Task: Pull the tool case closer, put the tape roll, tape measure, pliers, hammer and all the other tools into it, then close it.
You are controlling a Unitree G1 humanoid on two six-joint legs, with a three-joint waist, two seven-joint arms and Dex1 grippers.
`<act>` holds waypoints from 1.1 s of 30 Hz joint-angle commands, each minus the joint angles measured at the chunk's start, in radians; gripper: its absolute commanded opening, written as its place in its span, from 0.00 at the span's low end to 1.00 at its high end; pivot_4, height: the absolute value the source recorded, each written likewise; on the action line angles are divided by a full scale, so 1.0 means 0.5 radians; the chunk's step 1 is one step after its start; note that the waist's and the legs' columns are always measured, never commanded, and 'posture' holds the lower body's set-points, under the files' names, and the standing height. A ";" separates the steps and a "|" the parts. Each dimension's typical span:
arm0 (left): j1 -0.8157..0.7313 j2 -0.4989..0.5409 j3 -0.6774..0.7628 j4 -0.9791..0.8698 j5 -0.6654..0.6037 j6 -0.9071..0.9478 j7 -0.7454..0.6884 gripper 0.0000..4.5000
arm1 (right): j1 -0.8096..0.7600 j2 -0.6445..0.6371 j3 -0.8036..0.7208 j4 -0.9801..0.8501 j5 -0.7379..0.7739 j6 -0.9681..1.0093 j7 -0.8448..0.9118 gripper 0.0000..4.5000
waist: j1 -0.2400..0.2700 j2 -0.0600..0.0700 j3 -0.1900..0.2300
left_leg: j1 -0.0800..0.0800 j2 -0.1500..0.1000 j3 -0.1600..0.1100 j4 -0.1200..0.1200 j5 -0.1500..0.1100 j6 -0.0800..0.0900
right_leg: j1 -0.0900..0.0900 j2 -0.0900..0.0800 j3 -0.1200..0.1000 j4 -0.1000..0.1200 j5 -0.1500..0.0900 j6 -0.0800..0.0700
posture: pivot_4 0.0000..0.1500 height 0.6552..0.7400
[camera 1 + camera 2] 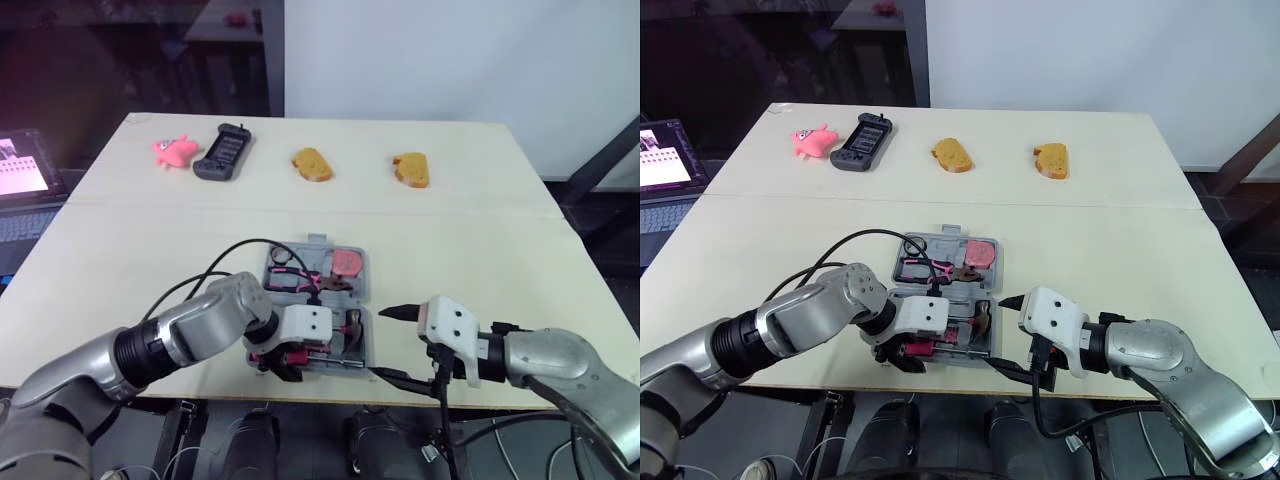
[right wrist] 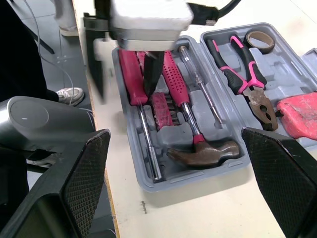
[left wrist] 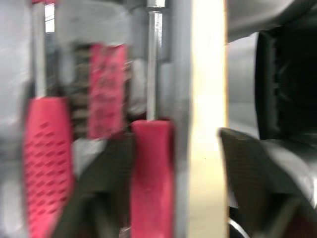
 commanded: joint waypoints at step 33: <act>0.430 0.087 0.484 0.086 -0.015 -0.436 0.015 0.01 | -0.012 0.017 -0.010 -0.062 0.002 -0.006 -0.050 1.00 | -0.009 0.000 0.001 | -0.001 0.001 0.002 0.001 -0.004 0.007 | -0.002 0.000 0.001 -0.001 -0.001 0.002 | 1.00 1.00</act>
